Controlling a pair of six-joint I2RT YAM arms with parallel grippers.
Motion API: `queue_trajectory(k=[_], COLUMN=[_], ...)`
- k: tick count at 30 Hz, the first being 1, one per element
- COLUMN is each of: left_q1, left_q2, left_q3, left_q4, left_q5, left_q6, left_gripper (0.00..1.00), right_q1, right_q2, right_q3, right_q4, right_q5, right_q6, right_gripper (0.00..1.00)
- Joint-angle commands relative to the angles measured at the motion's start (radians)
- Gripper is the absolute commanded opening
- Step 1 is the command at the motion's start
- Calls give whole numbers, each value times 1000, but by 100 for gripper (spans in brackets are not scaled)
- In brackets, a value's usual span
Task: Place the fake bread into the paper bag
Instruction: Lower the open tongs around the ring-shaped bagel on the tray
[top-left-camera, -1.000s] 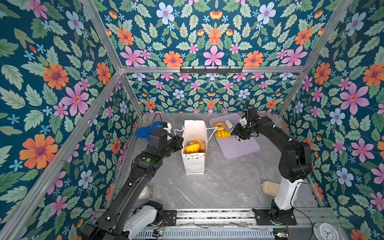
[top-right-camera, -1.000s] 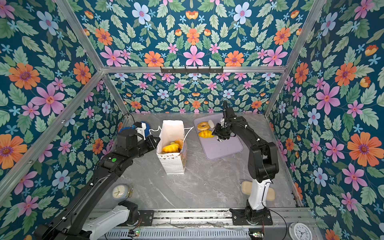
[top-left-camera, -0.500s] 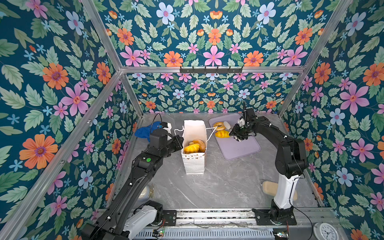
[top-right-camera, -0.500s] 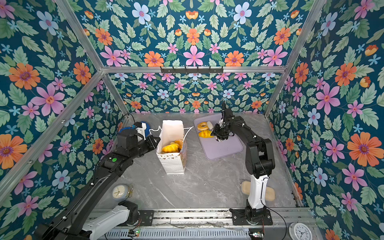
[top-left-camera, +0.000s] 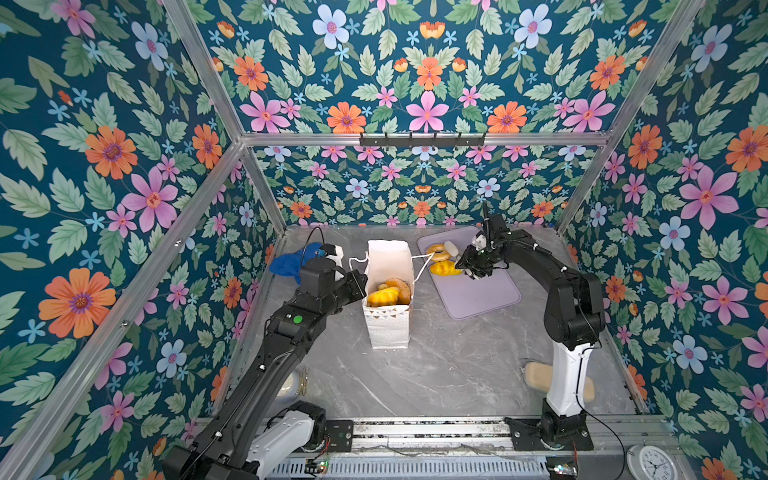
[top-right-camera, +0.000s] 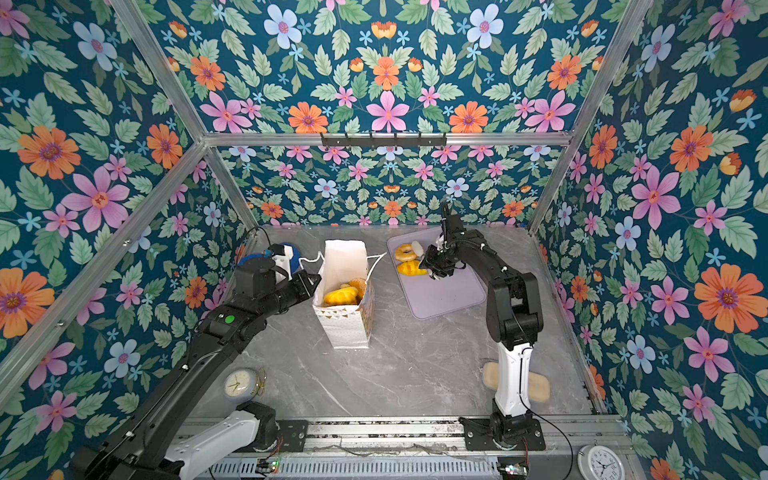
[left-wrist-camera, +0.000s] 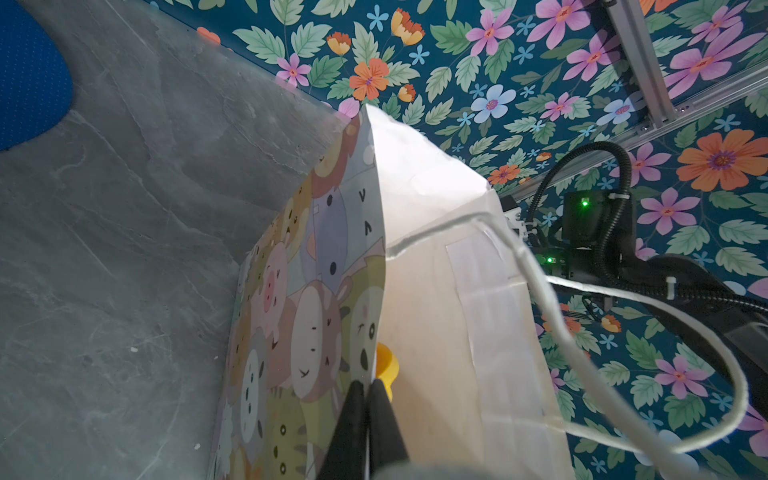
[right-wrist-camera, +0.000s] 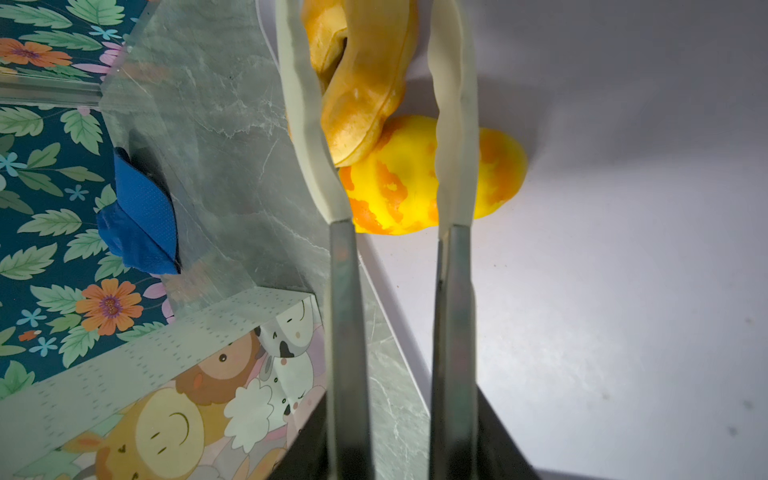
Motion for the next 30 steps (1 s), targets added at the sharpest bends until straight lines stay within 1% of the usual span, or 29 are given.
queue_trajectory(k=[1,9,22,30], left_q1=[0,0,0,0], left_q2=[1,-4,-6,-9], left_q3=[-5,-3,-3,-3], left_q4=[-29,-34,-34,-36], left_q5=[-3,-8,-8,-10], left_q6=[14,15,15,15], left_gripper=[8,8,8,8], right_q1=[0,1,0,0], right_q2=[14,52,52,72], right_q3=[25,68,73,106], right_q4=[-15,-34,-60,-77], right_q5=[-19,-22,-8,-18], right_q6=[-11,-15,-21,-24], right_gripper=[40,39,38,39])
